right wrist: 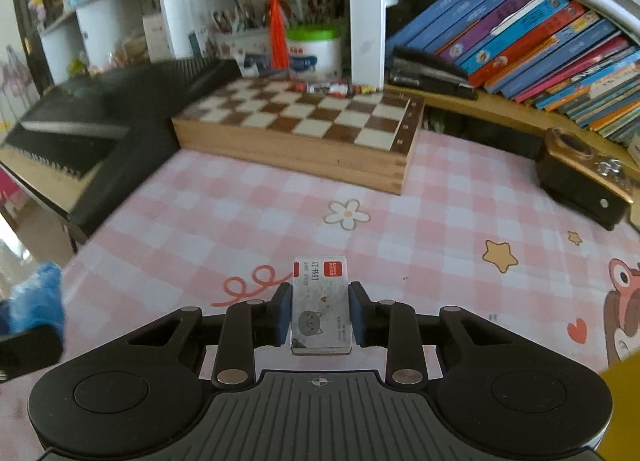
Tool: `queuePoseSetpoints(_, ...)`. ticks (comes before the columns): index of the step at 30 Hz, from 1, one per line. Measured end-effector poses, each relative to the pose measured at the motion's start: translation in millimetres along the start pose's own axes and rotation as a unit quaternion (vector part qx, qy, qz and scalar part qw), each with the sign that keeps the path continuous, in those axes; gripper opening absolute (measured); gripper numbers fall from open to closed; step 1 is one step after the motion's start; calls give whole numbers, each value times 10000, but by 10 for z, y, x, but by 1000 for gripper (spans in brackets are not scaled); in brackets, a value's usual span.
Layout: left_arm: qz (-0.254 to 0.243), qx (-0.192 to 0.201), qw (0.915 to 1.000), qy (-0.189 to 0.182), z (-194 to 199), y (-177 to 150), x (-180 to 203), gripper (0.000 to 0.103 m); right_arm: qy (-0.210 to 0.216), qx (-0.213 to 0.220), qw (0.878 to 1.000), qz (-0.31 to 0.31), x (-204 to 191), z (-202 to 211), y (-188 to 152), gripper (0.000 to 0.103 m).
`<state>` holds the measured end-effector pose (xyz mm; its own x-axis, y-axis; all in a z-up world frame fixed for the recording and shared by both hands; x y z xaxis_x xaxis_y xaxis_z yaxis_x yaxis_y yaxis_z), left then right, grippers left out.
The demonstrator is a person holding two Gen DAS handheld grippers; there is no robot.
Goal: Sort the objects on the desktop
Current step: 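Lift the blue cloth and white card and carry them toward the yellow box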
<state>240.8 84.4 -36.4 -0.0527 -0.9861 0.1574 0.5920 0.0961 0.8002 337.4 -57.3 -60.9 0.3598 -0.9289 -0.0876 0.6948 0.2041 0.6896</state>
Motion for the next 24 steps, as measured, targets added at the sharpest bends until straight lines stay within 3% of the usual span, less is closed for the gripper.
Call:
queuePoseSetpoints(6, 66, 105, 9999, -65, 174, 12, 64, 33, -185, 266, 9995, 54, -14, 369, -28, 30)
queuePoseSetpoints(12, 37, 241, 9995, -198, 436, 0, 159, 33, -40, 572, 9983, -115, -40, 836, -96, 30)
queuePoseSetpoints(24, 81, 280, 9986, -452, 923, -181, 352, 32, 142, 645, 9978, -23, -175, 1477, -473, 30)
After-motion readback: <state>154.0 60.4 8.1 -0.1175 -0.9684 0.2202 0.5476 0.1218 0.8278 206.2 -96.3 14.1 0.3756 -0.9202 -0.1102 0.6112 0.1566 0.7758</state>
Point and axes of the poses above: each gripper's, at about its wrist camera, not at the fingertips, and z roughly against the way its jaws point, x to its right, y to its top, the point moved 6 cm from there along -z, roughly the way its jaws point, and after that the axes turned 2 degrees about -z, right-handed, at the moved point
